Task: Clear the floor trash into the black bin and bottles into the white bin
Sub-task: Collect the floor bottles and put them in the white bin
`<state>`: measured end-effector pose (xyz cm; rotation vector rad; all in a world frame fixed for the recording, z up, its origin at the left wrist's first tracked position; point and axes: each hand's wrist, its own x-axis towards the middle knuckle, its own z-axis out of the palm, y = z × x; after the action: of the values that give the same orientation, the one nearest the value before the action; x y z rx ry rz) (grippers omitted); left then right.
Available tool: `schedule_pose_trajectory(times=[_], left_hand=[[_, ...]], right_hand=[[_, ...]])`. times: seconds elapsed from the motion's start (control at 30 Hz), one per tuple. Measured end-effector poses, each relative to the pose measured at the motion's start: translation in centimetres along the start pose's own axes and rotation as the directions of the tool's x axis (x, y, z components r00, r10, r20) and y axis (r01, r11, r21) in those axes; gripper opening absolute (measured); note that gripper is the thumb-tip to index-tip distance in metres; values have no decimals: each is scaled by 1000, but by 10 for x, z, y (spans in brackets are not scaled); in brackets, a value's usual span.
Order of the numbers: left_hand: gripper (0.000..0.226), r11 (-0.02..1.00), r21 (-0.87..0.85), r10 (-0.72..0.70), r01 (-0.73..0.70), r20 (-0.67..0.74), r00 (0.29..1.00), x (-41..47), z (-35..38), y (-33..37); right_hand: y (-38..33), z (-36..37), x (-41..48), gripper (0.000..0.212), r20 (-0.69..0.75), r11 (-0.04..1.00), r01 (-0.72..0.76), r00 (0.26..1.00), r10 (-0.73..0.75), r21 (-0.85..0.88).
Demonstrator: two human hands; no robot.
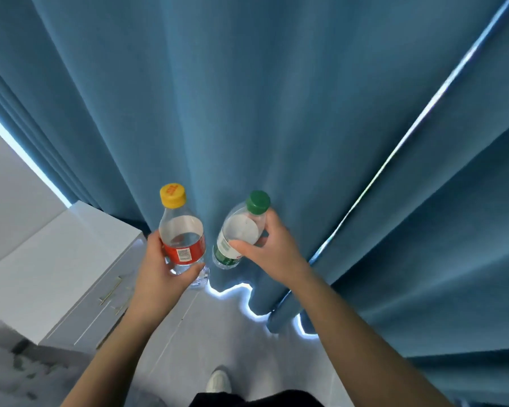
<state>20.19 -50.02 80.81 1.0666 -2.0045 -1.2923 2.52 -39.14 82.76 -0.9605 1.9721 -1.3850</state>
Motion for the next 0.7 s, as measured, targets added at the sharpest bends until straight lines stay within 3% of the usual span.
schedule_pose_trajectory(times=[0.2, 0.37, 0.53, 0.7], left_hand=[[66, 998, -24, 67, -64, 156, 985, -40, 82, 42], [64, 992, -84, 115, -91, 350, 930, -91, 167, 78], [64, 988, -122, 141, -89, 527, 838, -141, 257, 110], [69, 980, -159, 195, -117, 694, 693, -179, 334, 141]], right_hand=[[18, -98, -78, 53, -121, 998, -56, 991, 60, 44], [48, -185, -164, 52, -305, 989, -128, 941, 146, 79], [88, -258, -252, 47, -516, 965, -246, 817, 257, 90], [121, -312, -323, 46, -679, 933, -318, 647, 345, 171]])
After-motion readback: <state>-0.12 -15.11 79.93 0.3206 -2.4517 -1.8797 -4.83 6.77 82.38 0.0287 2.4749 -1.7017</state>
